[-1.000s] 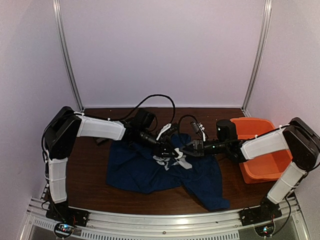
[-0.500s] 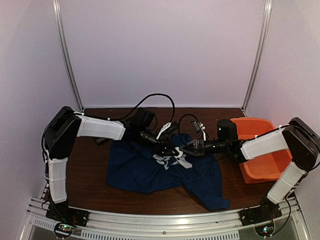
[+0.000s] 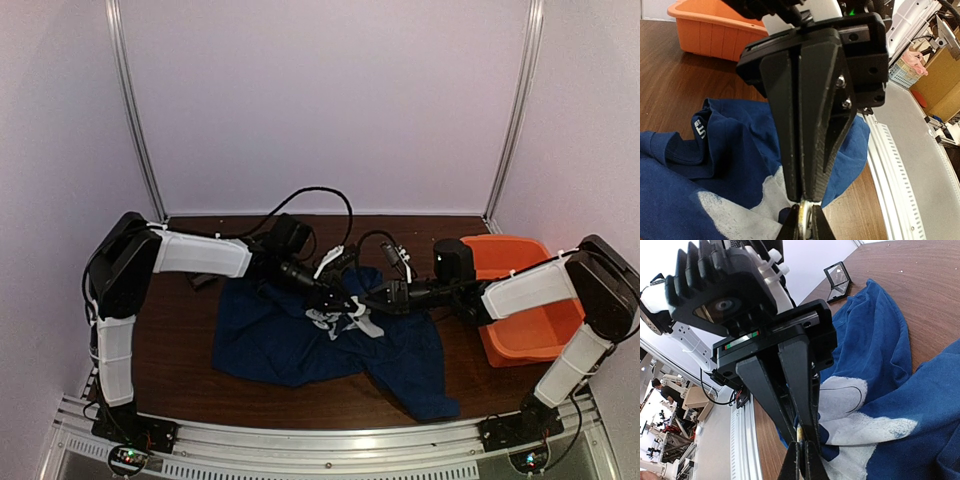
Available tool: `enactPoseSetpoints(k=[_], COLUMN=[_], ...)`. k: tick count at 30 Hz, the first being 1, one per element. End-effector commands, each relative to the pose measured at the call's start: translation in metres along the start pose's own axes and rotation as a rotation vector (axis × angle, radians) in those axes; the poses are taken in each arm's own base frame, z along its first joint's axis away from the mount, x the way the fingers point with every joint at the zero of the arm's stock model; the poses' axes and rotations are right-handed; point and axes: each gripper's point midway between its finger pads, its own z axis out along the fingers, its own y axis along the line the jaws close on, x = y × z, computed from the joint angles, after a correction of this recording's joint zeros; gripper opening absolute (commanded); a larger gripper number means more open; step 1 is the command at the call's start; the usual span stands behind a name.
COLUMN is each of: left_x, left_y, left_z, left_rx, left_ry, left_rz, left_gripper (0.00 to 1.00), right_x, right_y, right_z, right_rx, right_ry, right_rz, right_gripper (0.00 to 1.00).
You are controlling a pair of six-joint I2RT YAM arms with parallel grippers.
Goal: Pin the brooch onto the clothing
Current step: Pin the brooch to the flattened clothing.
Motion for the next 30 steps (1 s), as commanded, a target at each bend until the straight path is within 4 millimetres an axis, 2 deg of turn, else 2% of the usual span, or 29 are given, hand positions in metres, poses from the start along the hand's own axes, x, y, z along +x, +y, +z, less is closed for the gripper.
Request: enactPoseSetpoints(k=[1, 8, 12, 21, 25, 30], left_x=[-0.008, -0.006, -0.005, -0.002, -0.007, -0.007], left_y=[0.004, 0.007, 0.008, 0.010, 0.008, 0.008], left_z=[-0.005, -0.005, -0.005, -0.005, -0.005, -0.003], left_rx=[-0.042, -0.048, -0.048, -0.056, -0.042, -0.032], left_ry=[0.029, 0.069, 0.088, 0.109, 0.091, 0.073], left_rz=[0.045, 0.038, 0.031, 0.028, 0.030, 0.018], left_gripper=[0.07, 0.12, 0.21, 0.23, 0.35, 0.33], right_x=[-0.008, -0.013, -0.016, -0.019, -0.019, -0.018], right_y=[-0.005, -0.005, -0.004, -0.002, -0.001, -0.002], right_z=[-0.004, -0.005, -0.006, -0.006, -0.006, -0.006], right_rx=[0.058, 0.086, 0.092, 0.091, 0.089, 0.090], right_ry=[-0.003, -0.002, -0.004, -0.008, -0.008, -0.009], right_rz=[-0.015, -0.044, -0.052, -0.060, -0.062, -0.058], right_gripper=[0.00, 0.00, 0.00, 0.00, 0.00, 0.00])
